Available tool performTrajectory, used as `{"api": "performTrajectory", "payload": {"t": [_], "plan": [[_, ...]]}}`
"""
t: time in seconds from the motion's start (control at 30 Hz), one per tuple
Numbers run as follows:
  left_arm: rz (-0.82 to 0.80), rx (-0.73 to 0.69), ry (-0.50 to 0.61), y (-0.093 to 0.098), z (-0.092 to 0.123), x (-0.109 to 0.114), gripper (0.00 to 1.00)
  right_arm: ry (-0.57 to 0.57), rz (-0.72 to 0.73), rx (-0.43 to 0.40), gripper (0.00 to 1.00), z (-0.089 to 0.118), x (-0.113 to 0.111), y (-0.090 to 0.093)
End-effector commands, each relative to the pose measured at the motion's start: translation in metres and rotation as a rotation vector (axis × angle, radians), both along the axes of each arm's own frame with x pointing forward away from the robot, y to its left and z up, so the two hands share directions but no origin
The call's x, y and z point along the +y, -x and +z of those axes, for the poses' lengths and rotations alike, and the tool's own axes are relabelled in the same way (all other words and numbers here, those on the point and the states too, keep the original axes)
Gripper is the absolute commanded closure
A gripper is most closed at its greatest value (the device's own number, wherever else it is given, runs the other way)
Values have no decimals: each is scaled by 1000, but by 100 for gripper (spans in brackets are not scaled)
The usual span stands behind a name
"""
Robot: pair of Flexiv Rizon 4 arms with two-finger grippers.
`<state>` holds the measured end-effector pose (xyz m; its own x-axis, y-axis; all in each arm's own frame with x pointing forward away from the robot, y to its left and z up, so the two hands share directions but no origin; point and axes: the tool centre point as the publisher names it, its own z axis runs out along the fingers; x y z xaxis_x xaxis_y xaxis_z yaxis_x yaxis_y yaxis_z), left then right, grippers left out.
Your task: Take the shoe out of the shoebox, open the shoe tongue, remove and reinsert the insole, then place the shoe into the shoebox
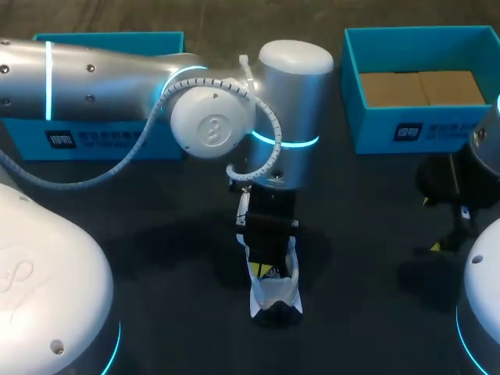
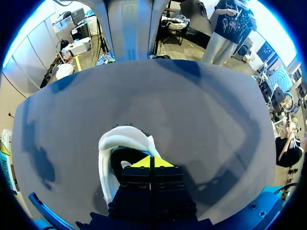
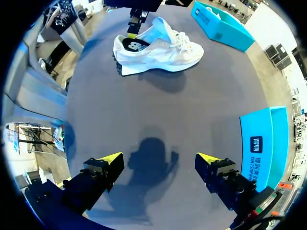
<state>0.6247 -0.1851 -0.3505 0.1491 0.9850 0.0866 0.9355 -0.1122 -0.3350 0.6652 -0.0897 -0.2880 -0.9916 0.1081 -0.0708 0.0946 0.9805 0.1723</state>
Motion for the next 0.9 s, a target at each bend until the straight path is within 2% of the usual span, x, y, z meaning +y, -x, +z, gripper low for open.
{"api": "performTrajectory", "payload": {"t": [0.03, 0.33, 0.9], "plan": [[9, -11, 16, 4, -6, 3, 100, -1, 1, -3, 0, 0, -1, 2], [45, -25, 45, 3, -15, 2, 100, -1, 1, -3, 0, 0, -1, 2], [118, -57, 48, -4, -47, -3, 100, -1, 1, -3, 0, 0, -1, 2]]}}
